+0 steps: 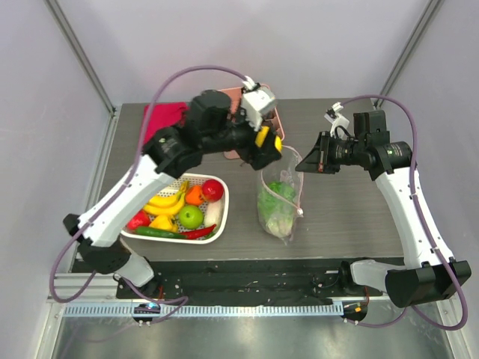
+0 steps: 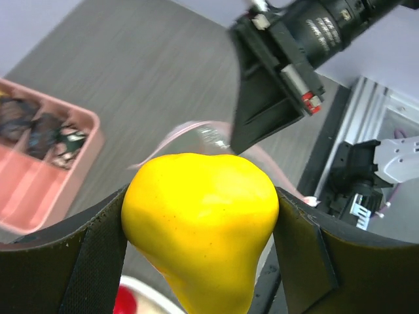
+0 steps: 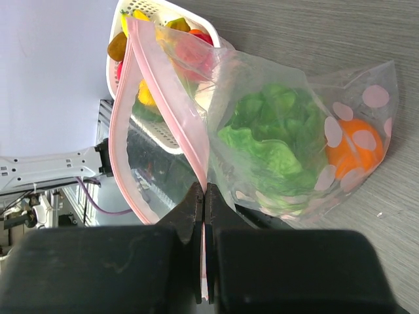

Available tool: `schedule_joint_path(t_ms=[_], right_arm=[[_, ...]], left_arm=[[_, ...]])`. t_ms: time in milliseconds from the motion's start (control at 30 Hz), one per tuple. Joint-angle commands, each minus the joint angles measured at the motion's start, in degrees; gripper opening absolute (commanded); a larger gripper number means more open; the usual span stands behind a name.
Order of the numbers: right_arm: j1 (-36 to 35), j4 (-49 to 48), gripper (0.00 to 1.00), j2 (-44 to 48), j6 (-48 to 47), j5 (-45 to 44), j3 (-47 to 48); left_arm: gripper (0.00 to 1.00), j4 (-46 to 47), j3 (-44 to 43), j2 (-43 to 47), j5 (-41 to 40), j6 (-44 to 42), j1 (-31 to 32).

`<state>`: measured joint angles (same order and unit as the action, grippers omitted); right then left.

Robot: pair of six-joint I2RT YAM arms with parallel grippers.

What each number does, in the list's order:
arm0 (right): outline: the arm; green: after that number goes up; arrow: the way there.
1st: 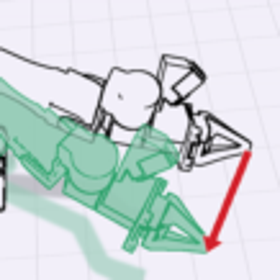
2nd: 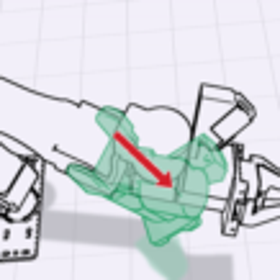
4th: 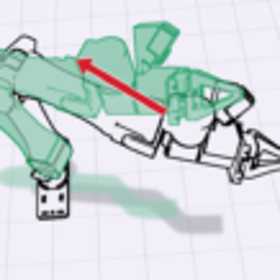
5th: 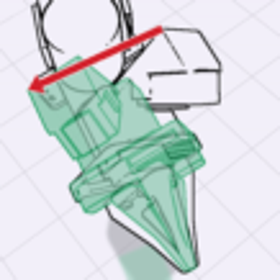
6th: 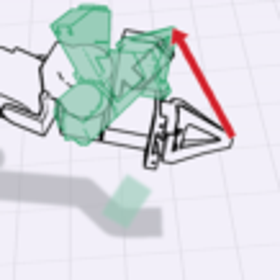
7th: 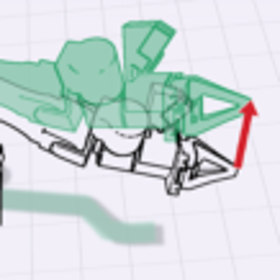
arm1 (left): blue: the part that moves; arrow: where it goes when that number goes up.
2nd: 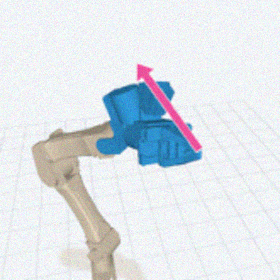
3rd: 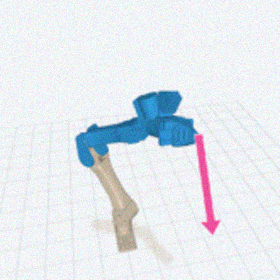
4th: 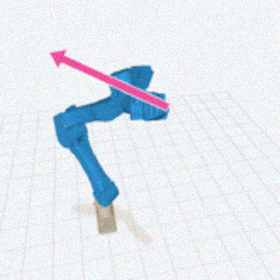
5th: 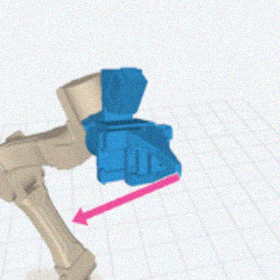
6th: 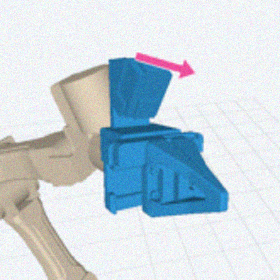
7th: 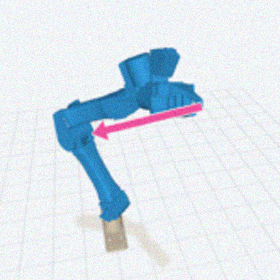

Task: Place the food in the zip-top bag and seal the zipper
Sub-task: Place the fake fruit in the zipper food storage bag.

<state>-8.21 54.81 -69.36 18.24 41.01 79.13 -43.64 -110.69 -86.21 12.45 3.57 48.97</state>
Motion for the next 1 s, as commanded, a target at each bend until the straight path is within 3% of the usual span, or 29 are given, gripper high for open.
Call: schedule_joint_path(t_ms=[0, 233, 500, 600, 633, 700, 833, 967], right_arm=[[-0.3, -1.4, 0.01, 1.6, 0.6, 1.2, 0.7], [-0.2, 0.0, 0.01, 2.7, 0.9, 1.2, 1.9], [-0.2, 1.6, 0.01, 3.9, 1.3, 0.6, 2.8], [-0.2, 1.3, 0.01, 3.7, 2.2, 0.9, 3.2], [-0.3, 1.1, 0.01, 3.7, 2.4, 0.9, 3.3], [-0.3, 1.0, 0.01, 3.7, 2.6, 0.8, 3.7], [-0.1, 1.1, 0.01, 3.4, 2.8, 0.6, 3.6], [-0.1, 1.4, 0.01, 3.2, 2.7, -0.3, 3.9]], left_arm=[[0.6, 0.4, -4.1, -7.4, -0.2, -0.7, 5.8], [0.62, -4.3, -9.4, -17.8, -7.1, 1.3, 7.6], [0.69, -1.6, -6.2, -17.1, -15.0, 1.6, 7.6], [0.8, -3.5, -7.7, -17.7, -18.1, 2.1, 7.6], [0.91, -4.7, -9.8, -18.4, -18.7, 2.7, 7.6], [1.0, -6.1, -10.6, -18.1, -18.5, 3.4, 7.5], [1.0, -3.7, -9.9, -13.7, -13.5, 6.5, 5.8], [1.0, -3.9, -10.6, -8.8, -3.0, 8.8, 1.8]])
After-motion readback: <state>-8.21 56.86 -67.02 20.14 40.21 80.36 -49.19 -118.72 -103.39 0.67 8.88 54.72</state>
